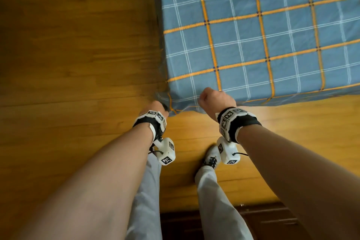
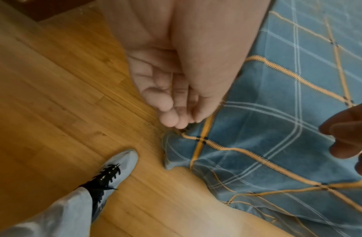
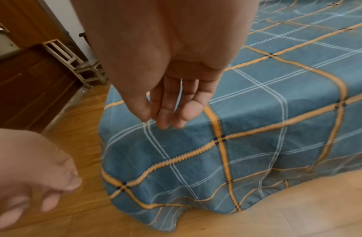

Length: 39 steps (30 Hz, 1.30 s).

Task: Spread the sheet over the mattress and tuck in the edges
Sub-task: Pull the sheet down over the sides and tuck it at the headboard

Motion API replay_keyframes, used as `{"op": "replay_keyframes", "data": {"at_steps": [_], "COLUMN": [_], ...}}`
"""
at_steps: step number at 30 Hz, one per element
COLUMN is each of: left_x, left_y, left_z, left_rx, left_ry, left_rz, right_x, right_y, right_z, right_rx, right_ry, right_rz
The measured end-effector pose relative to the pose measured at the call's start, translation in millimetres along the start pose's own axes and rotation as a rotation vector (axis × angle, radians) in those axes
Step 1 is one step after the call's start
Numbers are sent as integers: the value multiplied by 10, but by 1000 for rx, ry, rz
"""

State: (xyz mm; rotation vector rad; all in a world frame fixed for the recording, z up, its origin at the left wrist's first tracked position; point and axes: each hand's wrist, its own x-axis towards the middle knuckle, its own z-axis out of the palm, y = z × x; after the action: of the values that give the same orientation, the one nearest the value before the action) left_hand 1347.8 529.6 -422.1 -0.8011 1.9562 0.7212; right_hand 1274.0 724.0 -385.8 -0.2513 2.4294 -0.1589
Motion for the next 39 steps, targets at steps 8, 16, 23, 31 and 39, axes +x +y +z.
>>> {"op": "replay_keyframes", "data": {"at_steps": [8,16,23,31,39], "left_x": [-1057,-2663,-3152,-2334,-1169], "left_y": [369,539,610,1141,2208], "left_z": [-1670,-4488,-6182,-7605,-9645], "left_rx": [142,417,322,351,307], "left_ry": [155,424,608,656,658], "left_rz": [152,322,343,416,483], "right_x": [-282,-900,-819,524,2401], "right_y": [-744,-2333,-3170,-3800,-4472], "right_z": [-1424,-4037,-5426,-6062,-7315], "right_rx": [46,66,85,114,106], "right_ry": [-106,-5,225,202,81], "right_rz": [-51,-132,-161,-130,-108]}}
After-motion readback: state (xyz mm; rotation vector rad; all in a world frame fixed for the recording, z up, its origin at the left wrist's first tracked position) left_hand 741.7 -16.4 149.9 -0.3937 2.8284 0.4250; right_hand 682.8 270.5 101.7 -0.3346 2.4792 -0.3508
